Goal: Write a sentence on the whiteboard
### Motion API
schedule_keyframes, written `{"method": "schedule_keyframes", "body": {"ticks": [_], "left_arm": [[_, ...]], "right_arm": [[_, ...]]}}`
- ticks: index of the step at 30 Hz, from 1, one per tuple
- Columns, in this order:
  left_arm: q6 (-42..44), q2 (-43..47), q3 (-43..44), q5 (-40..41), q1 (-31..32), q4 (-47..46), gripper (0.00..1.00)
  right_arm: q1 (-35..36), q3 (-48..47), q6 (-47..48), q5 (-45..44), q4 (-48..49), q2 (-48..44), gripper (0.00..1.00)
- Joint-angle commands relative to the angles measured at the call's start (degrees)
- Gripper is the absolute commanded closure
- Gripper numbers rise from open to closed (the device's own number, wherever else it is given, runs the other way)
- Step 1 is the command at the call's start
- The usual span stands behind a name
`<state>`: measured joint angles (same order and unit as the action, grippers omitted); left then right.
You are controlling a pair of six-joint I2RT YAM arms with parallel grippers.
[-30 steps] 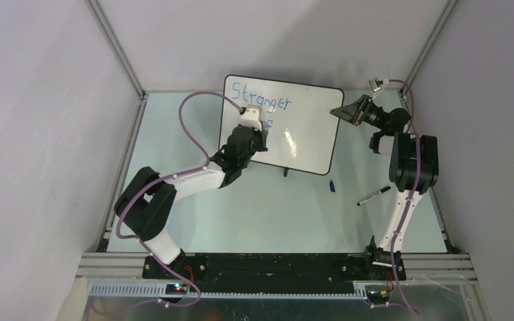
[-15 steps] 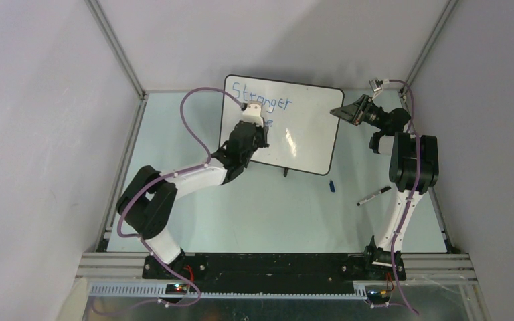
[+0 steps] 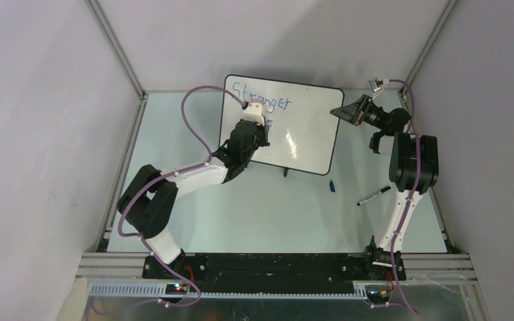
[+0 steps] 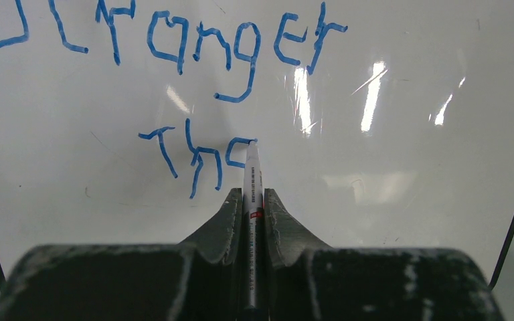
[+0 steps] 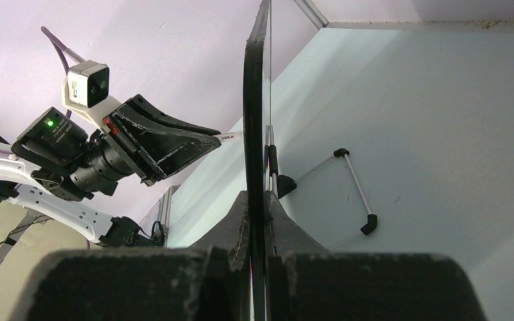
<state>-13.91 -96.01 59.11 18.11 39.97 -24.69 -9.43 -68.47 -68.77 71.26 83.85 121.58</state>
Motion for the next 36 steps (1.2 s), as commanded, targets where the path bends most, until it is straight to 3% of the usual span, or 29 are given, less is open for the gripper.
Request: {"method": "schedule_keyframes", "body": {"ticks": [1,17,36], "left_arm": [[1.2,-0.7,2.0,1.0,0.1,-0.3,1.0],[0.1,2.1,-3.4,-1.5,0.4,-1.6,1.0],[1.2,2.3,-4.0,-2.9,1.3,-1.5,1.0]], "right_arm": [[0.2,-0.5,-3.2,0.2,2.5,-4.5,1.0],[0.1,-0.5,-3.4,0.3,2.4,-4.5,1.0],[0.1,-0.5,-3.4,0.4,2.4,-4.5,1.0]]}}
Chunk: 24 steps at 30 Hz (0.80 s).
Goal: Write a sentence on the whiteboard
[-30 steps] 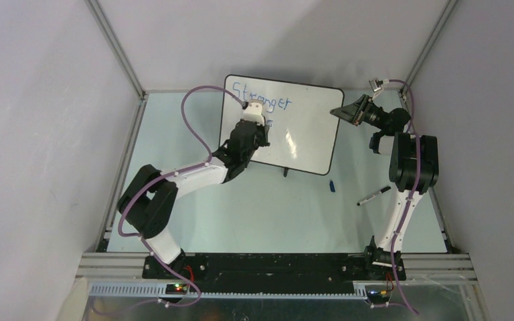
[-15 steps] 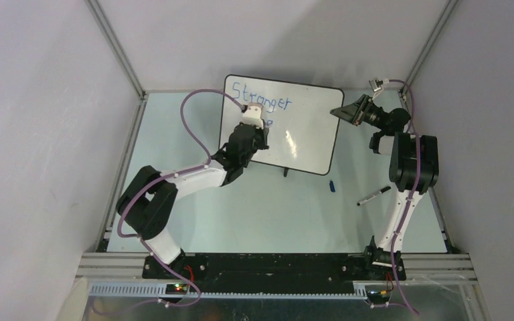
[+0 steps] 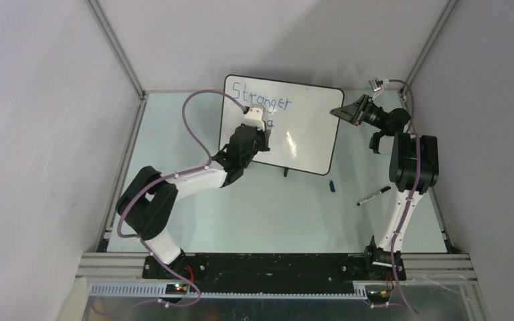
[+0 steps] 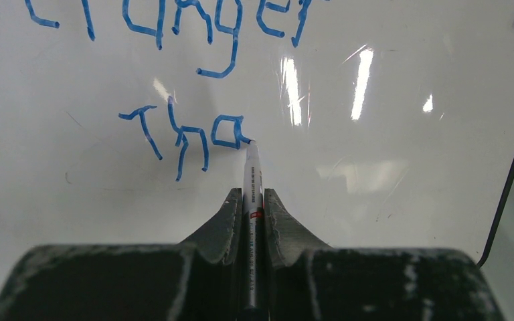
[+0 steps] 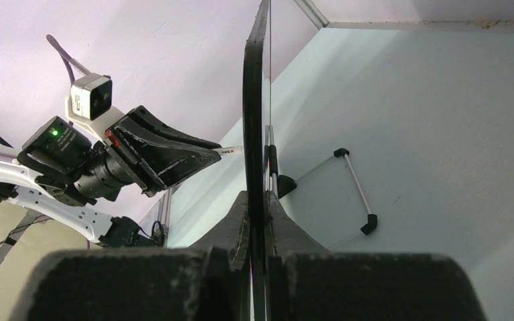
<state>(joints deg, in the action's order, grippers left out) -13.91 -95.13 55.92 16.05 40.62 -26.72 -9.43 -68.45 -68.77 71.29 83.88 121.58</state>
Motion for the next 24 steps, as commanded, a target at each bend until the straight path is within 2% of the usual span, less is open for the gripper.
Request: {"method": "schedule_keyframes", "body": {"ticks": [1,24], "left_arm": [[1.2,1.4,-0.8,-0.8,0.6,0.6,1.0],[3.9,3.3,3.7,0.0,0.7,1.2,1.0]], "right_arm": [[0.1,-0.5,-3.5,0.3,2.4,-4.5,1.0],[0.1,-0.5,-3.4,0.2,2.4,-4.6,1.0]]}}
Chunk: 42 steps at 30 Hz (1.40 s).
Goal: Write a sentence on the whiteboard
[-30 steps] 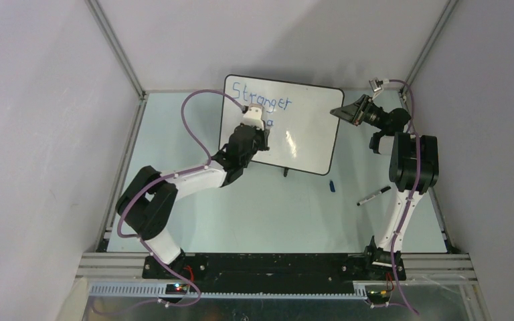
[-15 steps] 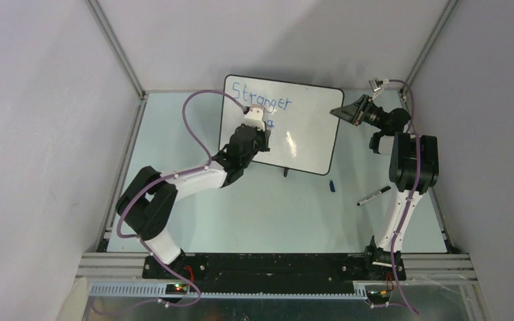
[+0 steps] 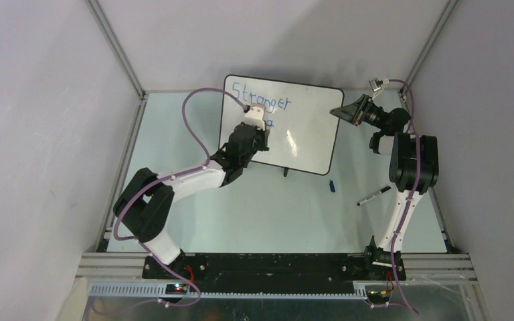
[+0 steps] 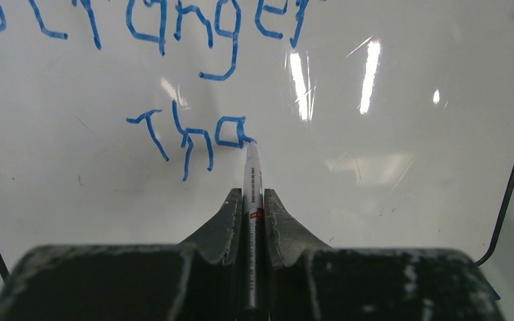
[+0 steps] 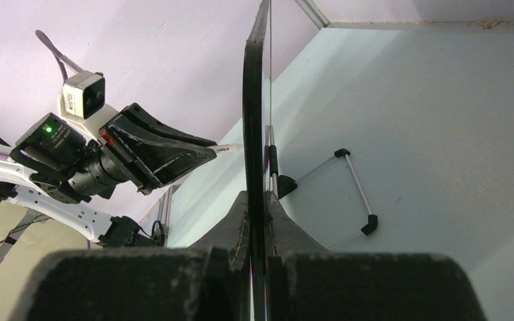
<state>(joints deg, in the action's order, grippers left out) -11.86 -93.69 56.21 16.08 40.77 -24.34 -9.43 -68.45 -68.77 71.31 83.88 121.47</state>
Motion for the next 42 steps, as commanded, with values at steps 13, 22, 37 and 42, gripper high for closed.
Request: {"method": "schedule_keyframes", "body": {"ticks": [13,22,37,42], "left_arm": [[2.4,-1.9,7.7,-0.6,0.4,0.9,1.0],[2.1,-3.1,8.3,-0.4,0.4,1.4,1.0],[2.1,-4.3,8.5,-0.2,0.4,1.8,1.0],[2.0,-3.0,6.3,-0.5,0.4,1.0,1.0]], "right_arm": [[0.1,-0.5,-3.4,0.2,2.4,-4.5,1.0],[0.1,-0.5,-3.5,0.3,2.4,-4.5,1.0],[0.1,-0.5,-3.5,0.4,2.4,-4.5,1.0],[0.0,-0.5,-3.5,0.4,2.4,-4.5,1.0]]}}
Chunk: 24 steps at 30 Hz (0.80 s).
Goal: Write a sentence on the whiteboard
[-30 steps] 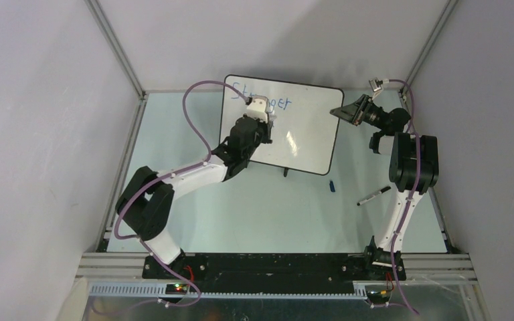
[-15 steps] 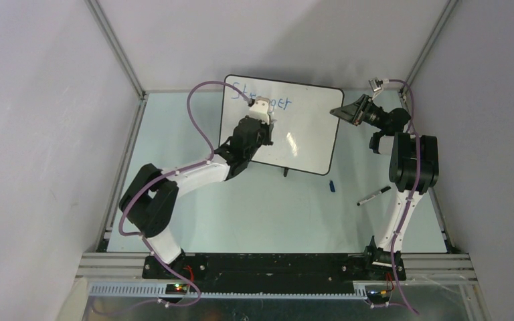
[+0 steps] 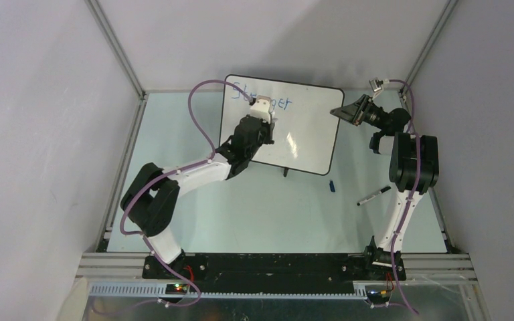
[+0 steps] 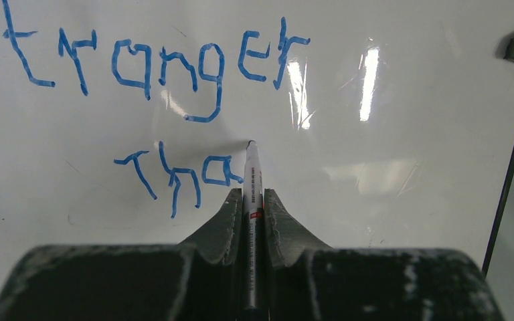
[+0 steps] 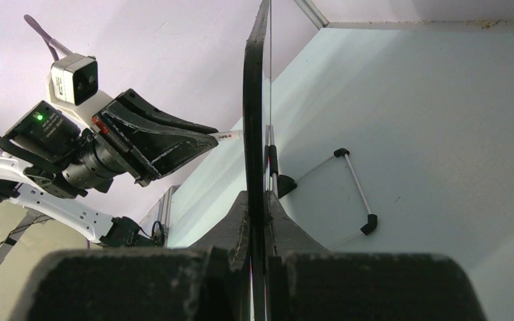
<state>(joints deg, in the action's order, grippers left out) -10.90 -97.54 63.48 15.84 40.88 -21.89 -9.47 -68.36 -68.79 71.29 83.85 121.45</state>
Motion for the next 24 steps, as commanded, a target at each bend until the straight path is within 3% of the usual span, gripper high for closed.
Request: {"method": "schedule_keyframes", "body": {"ticks": [1,24], "left_arm": [[0.9,1.1,-1.4,-0.4,0.3,-1.5,1.0],[1.4,3.7,-6.5,2.3,2.6,-1.6,1.0]], "right_arm": [[0.1,-0.6,-3.5,0.4,2.4,-4.5,1.0],[0.1,-0.6,-3.6,0.5,2.5,-4.6,1.0]]}}
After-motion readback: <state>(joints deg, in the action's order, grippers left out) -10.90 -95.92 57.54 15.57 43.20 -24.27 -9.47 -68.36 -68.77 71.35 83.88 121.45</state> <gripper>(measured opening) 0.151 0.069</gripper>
